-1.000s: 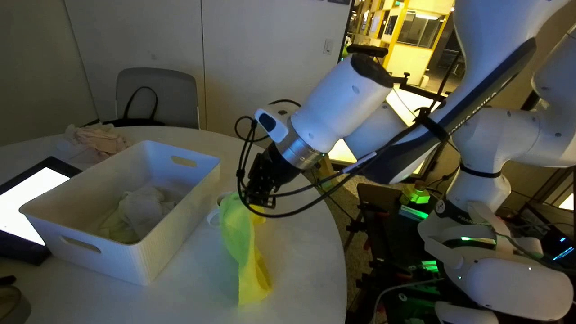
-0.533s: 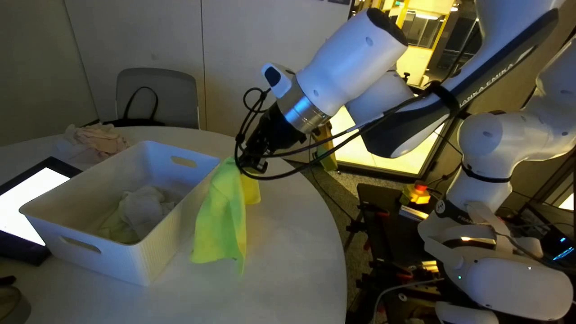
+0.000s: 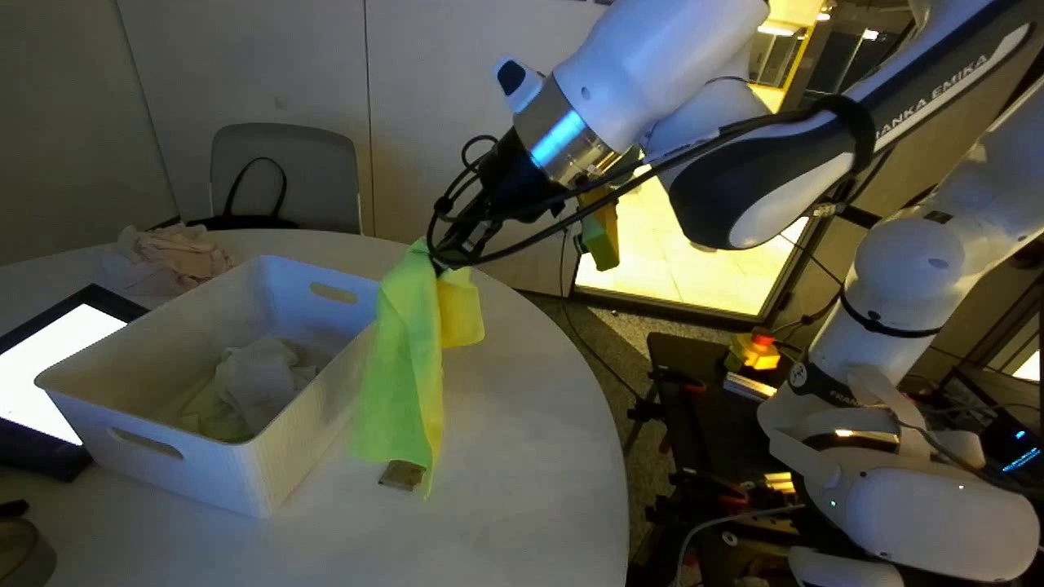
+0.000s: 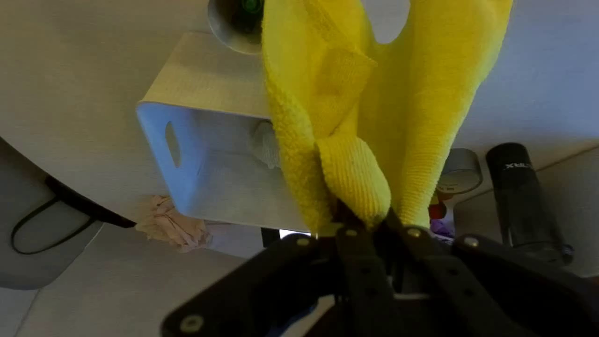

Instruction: Put each towel in the white box, and each item from the towel in the white mug

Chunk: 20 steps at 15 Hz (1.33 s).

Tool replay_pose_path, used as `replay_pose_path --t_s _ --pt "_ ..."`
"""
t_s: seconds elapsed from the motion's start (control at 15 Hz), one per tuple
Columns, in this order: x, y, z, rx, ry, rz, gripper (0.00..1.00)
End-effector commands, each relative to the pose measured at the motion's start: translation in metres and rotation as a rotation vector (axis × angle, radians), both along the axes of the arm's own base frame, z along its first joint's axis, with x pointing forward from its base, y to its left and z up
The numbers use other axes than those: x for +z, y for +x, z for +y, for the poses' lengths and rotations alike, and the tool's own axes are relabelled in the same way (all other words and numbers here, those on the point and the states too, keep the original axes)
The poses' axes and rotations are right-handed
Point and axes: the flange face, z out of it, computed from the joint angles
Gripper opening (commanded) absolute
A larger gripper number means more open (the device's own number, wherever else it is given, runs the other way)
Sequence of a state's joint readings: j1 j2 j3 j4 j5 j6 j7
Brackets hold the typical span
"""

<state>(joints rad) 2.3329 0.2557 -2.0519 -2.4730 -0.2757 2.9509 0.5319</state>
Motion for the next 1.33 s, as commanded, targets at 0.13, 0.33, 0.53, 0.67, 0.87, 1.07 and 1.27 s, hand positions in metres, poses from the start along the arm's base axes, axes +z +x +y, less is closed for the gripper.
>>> replay_pose_path --t_s 0.13,0.33,0.53,0.67,0.87,1.07,1.27 --pt "0.039 -0.009 -0.004 -0.061 0.032 -0.023 0.09" --pt "0.049 -0.001 -0.006 -0.071 0.03 -0.026 0.09" --pt "0.061 0.008 -0.01 -0.06 0.029 -0.008 0.09" --pt "0.065 0.01 -0.009 -0.051 0.033 0.006 0.09" --pt "0.075 0.018 -0.014 -0.025 0.02 0.061 0.09" --pt "0.078 0.021 -0.018 0.011 -0.047 0.178 0.09" --pt "0.078 0.049 -0.045 0.04 -0.142 0.332 0.09"
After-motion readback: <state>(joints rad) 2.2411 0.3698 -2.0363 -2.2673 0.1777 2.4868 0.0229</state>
